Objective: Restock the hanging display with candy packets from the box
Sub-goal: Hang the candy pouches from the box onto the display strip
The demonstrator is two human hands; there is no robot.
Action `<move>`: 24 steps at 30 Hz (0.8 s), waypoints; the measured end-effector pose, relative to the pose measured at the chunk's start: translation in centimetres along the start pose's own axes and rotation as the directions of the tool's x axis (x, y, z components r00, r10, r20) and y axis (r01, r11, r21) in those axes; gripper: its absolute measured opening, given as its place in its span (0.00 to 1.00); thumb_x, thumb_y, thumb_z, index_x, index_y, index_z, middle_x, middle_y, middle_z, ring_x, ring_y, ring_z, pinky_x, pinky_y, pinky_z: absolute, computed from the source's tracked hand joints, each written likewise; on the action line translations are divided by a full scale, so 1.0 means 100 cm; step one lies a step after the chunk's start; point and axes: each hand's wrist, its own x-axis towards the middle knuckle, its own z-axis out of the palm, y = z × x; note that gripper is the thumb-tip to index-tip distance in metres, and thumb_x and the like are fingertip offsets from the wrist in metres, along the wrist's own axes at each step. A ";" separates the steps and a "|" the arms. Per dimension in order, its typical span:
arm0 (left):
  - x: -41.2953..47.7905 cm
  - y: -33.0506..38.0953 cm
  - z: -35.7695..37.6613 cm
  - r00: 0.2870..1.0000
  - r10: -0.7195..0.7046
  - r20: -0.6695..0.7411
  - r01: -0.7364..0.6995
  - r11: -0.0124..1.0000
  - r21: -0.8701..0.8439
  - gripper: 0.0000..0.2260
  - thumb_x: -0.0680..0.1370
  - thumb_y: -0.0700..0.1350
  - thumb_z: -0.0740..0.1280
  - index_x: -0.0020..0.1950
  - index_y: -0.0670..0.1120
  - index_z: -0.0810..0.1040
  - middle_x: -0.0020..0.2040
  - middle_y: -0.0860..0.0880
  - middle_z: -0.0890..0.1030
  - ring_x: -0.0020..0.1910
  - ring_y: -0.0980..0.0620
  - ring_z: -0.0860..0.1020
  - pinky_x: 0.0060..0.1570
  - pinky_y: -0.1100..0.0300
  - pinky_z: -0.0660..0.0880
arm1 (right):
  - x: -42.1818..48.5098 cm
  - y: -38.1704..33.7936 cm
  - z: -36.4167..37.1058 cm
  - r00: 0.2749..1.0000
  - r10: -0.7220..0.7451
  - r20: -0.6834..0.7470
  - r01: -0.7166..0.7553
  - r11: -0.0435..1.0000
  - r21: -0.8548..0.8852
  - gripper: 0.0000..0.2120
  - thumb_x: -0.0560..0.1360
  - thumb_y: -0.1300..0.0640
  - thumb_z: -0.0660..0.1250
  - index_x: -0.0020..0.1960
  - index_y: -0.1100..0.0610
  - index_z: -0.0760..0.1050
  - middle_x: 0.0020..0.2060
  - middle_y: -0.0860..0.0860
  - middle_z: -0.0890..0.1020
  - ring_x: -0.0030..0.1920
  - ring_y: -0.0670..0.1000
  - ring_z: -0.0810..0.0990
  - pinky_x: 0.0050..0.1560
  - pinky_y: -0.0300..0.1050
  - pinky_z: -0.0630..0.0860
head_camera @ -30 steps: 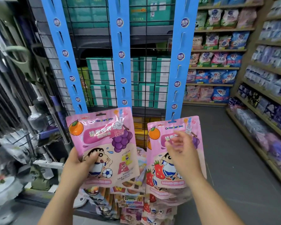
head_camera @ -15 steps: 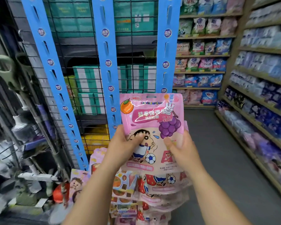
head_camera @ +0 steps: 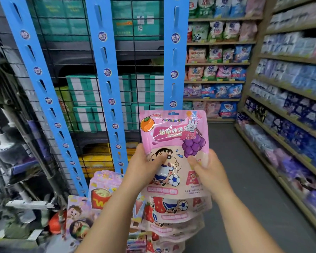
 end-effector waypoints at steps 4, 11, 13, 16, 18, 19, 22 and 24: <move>-0.001 -0.006 0.004 1.000 -0.009 0.008 0.009 1.000 0.004 0.13 0.75 0.51 0.69 0.55 0.51 0.68 0.44 0.60 0.76 0.39 0.66 0.75 0.27 0.74 0.70 | -0.003 0.005 0.001 1.000 0.020 0.007 -0.020 1.000 -0.001 0.12 0.73 0.54 0.70 0.54 0.49 0.70 0.50 0.47 0.81 0.51 0.49 0.80 0.52 0.49 0.77; -0.006 -0.023 0.013 0.999 -0.042 0.033 0.043 0.999 -0.022 0.14 0.76 0.50 0.69 0.55 0.49 0.67 0.43 0.60 0.75 0.38 0.65 0.75 0.25 0.76 0.70 | -0.005 0.019 0.003 0.995 0.075 0.059 -0.076 0.997 0.017 0.13 0.73 0.55 0.69 0.54 0.47 0.70 0.50 0.45 0.80 0.50 0.45 0.80 0.46 0.43 0.76; -0.010 -0.028 0.017 0.998 -0.049 0.036 0.051 0.998 -0.036 0.14 0.77 0.50 0.68 0.55 0.49 0.66 0.43 0.60 0.75 0.38 0.66 0.75 0.26 0.76 0.71 | -0.009 0.022 0.004 0.994 0.087 0.064 -0.089 0.996 0.032 0.13 0.73 0.55 0.69 0.53 0.45 0.69 0.50 0.43 0.80 0.48 0.41 0.79 0.41 0.37 0.73; -0.008 -0.033 0.019 0.998 -0.059 0.015 0.060 0.998 -0.035 0.13 0.77 0.51 0.67 0.54 0.49 0.65 0.45 0.57 0.76 0.40 0.64 0.76 0.27 0.74 0.72 | -0.009 0.024 0.006 0.994 0.097 0.046 -0.098 0.995 0.019 0.13 0.73 0.54 0.69 0.54 0.45 0.68 0.51 0.44 0.80 0.50 0.44 0.79 0.42 0.39 0.73; -0.006 -0.039 0.020 0.996 -0.084 0.005 0.084 0.996 -0.020 0.15 0.76 0.54 0.68 0.53 0.48 0.66 0.50 0.51 0.77 0.45 0.57 0.79 0.33 0.69 0.75 | -0.010 0.023 0.008 0.995 0.103 0.000 -0.103 0.994 -0.028 0.18 0.72 0.51 0.70 0.59 0.48 0.68 0.54 0.46 0.79 0.53 0.48 0.78 0.46 0.44 0.73; -0.007 -0.042 0.019 0.995 -0.097 0.004 0.097 0.995 -0.013 0.16 0.75 0.55 0.68 0.53 0.48 0.66 0.52 0.49 0.77 0.48 0.54 0.79 0.37 0.65 0.77 | -0.012 0.022 0.009 0.994 0.104 -0.033 -0.106 0.993 -0.056 0.22 0.72 0.50 0.70 0.62 0.49 0.67 0.58 0.48 0.76 0.55 0.49 0.77 0.50 0.45 0.73; -0.013 -0.051 0.013 0.991 -0.137 0.006 0.137 0.989 -0.059 0.19 0.74 0.56 0.68 0.57 0.48 0.67 0.54 0.49 0.76 0.51 0.52 0.79 0.44 0.58 0.80 | -0.021 0.022 0.013 0.990 0.066 -0.123 -0.082 0.988 -0.132 0.34 0.70 0.47 0.71 0.71 0.50 0.61 0.65 0.49 0.66 0.65 0.51 0.69 0.62 0.52 0.70; -0.021 -0.055 0.004 0.988 -0.151 0.011 0.151 0.985 -0.087 0.18 0.77 0.56 0.64 0.59 0.47 0.67 0.52 0.52 0.76 0.50 0.54 0.78 0.41 0.61 0.77 | -0.029 0.023 0.019 0.986 0.036 -0.164 -0.058 0.990 -0.132 0.36 0.69 0.47 0.72 0.72 0.50 0.59 0.65 0.49 0.64 0.67 0.51 0.66 0.65 0.53 0.69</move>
